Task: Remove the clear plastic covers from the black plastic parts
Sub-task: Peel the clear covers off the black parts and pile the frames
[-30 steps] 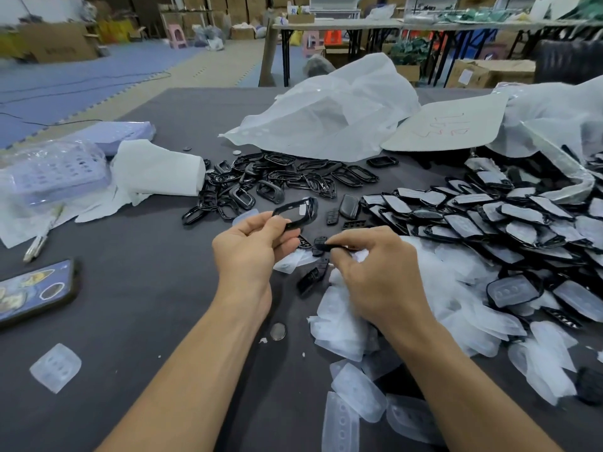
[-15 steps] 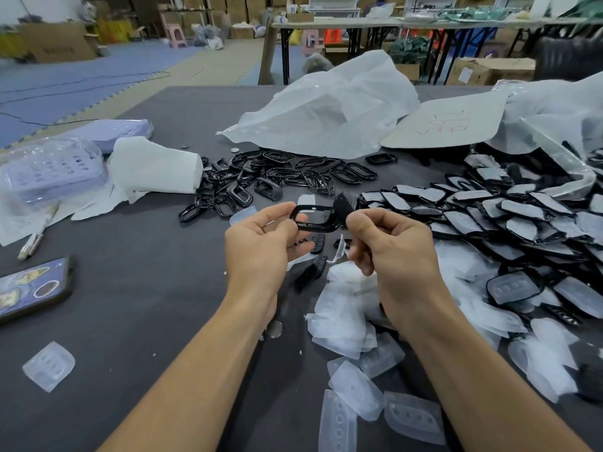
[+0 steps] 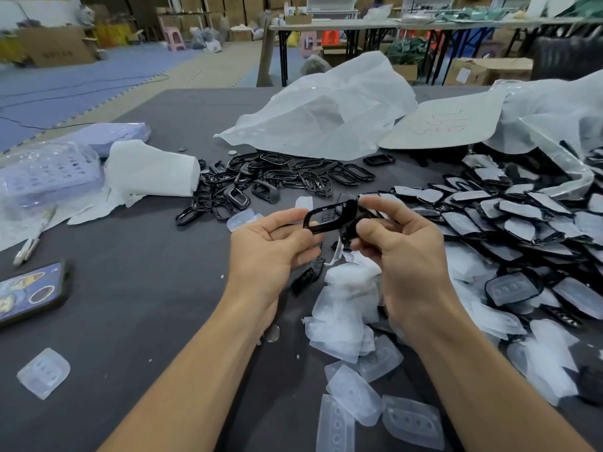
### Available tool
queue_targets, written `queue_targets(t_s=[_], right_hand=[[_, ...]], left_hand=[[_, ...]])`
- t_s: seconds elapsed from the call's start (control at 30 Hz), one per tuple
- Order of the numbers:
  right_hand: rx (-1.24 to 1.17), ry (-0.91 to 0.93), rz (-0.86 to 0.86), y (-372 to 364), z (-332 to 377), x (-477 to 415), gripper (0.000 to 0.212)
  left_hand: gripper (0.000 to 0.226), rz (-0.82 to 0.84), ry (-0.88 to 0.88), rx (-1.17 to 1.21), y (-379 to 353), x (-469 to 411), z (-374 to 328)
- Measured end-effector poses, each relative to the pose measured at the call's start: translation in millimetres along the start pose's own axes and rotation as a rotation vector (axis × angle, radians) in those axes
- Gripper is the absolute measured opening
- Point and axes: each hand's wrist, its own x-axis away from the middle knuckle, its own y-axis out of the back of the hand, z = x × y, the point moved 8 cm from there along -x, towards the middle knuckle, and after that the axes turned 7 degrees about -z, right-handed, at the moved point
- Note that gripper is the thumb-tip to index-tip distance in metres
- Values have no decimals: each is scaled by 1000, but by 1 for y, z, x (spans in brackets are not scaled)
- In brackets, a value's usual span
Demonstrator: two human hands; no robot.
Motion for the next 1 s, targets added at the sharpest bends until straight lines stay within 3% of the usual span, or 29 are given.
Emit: queue_targets(t_s=[0.43,0.73,1.0], right_hand=[[-14,148,-9,3,13,1,18],[480,337,-75,3,18,6,15],[502,233,-2,-2,11,5,17]], left_hand=[[28,64,3,-67,-5,5,1],[34,57,-34,-174,-8,10,-1],[40,58,-39,-195,-9,10,-1]])
